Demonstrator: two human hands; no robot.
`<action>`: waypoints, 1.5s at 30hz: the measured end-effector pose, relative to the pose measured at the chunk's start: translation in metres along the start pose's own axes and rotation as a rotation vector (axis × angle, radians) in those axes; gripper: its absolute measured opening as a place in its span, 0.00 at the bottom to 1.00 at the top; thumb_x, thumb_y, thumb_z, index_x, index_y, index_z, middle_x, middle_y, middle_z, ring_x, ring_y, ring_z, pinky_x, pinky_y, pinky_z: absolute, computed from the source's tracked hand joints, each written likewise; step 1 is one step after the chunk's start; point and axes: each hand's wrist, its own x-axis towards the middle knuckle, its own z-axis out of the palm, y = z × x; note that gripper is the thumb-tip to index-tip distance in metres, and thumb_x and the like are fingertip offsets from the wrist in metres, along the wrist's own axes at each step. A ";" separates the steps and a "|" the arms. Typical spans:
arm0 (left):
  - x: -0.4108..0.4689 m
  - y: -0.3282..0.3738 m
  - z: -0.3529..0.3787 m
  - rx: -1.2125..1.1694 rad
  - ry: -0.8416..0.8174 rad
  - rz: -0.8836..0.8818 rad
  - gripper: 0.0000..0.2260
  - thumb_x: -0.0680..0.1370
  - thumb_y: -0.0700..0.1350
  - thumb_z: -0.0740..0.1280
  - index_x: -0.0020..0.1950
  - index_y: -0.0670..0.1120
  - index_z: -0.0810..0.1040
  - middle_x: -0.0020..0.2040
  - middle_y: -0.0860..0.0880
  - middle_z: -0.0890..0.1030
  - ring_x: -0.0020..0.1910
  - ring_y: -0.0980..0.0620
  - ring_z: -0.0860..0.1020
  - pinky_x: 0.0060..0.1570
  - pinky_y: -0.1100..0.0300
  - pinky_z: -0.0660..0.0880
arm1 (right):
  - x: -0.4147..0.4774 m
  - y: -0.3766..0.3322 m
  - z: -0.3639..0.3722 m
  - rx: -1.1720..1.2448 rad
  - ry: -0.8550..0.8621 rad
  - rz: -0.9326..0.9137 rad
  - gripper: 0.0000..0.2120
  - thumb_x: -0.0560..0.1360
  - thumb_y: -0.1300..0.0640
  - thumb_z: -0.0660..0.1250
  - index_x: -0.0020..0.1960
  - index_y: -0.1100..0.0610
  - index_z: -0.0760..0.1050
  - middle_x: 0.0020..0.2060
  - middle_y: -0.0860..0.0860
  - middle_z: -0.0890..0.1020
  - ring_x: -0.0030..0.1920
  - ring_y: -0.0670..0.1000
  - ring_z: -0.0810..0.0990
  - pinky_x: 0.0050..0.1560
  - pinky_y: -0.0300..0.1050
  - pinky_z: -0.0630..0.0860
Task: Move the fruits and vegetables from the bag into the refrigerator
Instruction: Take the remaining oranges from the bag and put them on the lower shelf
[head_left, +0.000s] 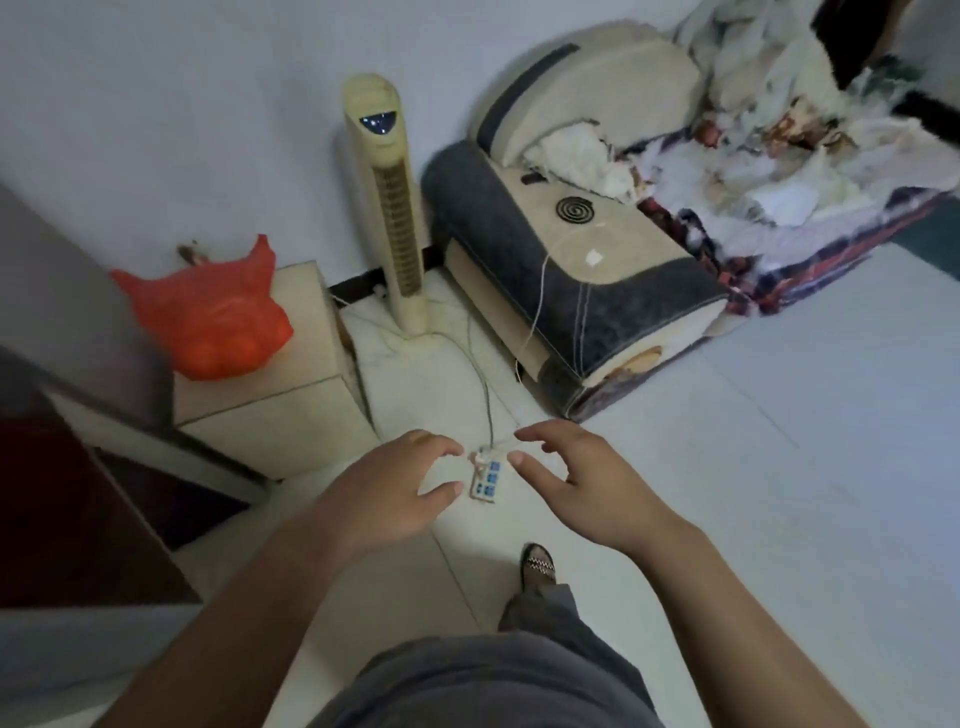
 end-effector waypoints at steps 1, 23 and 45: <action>0.009 0.002 -0.005 -0.013 0.036 -0.038 0.19 0.77 0.54 0.62 0.68 0.54 0.68 0.66 0.56 0.70 0.63 0.59 0.70 0.57 0.66 0.66 | 0.019 0.003 -0.010 -0.009 -0.043 -0.046 0.21 0.76 0.39 0.56 0.64 0.48 0.71 0.62 0.44 0.74 0.56 0.43 0.75 0.49 0.32 0.67; 0.118 -0.118 -0.094 -0.450 0.357 -0.557 0.17 0.77 0.51 0.64 0.66 0.53 0.70 0.66 0.54 0.71 0.59 0.59 0.70 0.55 0.65 0.67 | 0.315 -0.052 -0.011 -0.241 -0.483 -0.427 0.20 0.76 0.41 0.59 0.66 0.47 0.69 0.64 0.44 0.73 0.59 0.42 0.71 0.56 0.34 0.66; 0.187 -0.450 -0.237 -0.419 0.315 -0.713 0.17 0.76 0.49 0.64 0.65 0.49 0.72 0.64 0.48 0.72 0.63 0.50 0.71 0.63 0.54 0.68 | 0.629 -0.255 0.187 -0.330 -0.694 -0.616 0.16 0.77 0.51 0.62 0.63 0.55 0.72 0.60 0.51 0.77 0.57 0.50 0.75 0.53 0.38 0.67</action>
